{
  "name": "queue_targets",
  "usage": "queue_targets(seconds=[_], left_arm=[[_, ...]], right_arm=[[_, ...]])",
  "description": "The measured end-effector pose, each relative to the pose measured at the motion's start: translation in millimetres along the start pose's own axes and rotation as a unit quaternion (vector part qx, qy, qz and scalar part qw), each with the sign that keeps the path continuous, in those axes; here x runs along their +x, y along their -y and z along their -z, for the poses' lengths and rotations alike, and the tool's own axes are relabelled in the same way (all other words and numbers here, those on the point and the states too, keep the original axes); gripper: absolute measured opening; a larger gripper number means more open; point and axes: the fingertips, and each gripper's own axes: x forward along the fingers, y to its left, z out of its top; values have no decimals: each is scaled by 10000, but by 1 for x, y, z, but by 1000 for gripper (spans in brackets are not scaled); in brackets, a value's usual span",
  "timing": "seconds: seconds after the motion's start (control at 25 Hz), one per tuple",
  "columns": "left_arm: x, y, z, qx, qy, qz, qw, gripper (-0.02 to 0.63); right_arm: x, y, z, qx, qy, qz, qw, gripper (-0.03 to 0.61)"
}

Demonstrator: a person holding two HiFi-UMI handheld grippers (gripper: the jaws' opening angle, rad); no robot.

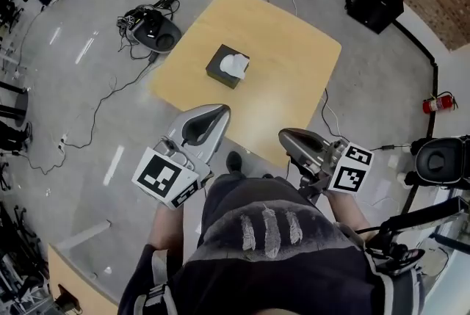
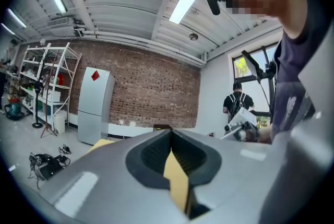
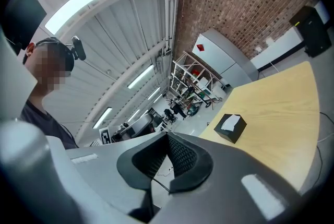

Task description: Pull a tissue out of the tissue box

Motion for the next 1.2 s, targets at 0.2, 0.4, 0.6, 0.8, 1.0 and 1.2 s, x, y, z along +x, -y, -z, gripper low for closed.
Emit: queue_targets(seconds=[0.2, 0.4, 0.6, 0.8, 1.0, 1.2], left_arm=[[12, -31, 23, 606, -441, 51, 9972, 69], [60, -56, 61, 884, -982, 312, 9907, 191], [100, -83, 106, 1499, -1854, 190, 9710, 397], [120, -95, 143, 1654, -2342, 128, 9579, 422], [132, -111, 184, 2173, -2954, 170, 9302, 425], [139, -123, 216, 2661, -3410, 170, 9015, 425]], right_arm=[[31, 4, 4, -104, -175, 268, 9994, -5], [30, 35, -3, -2, -117, 601, 9981, -5], [19, 58, -15, 245, 107, 839, 9961, -5], [11, 68, -14, 424, 256, 879, 9949, -5], [13, 69, -10, 538, 282, 844, 9946, -5], [5, 72, -6, 618, 364, 911, 9933, -5]])
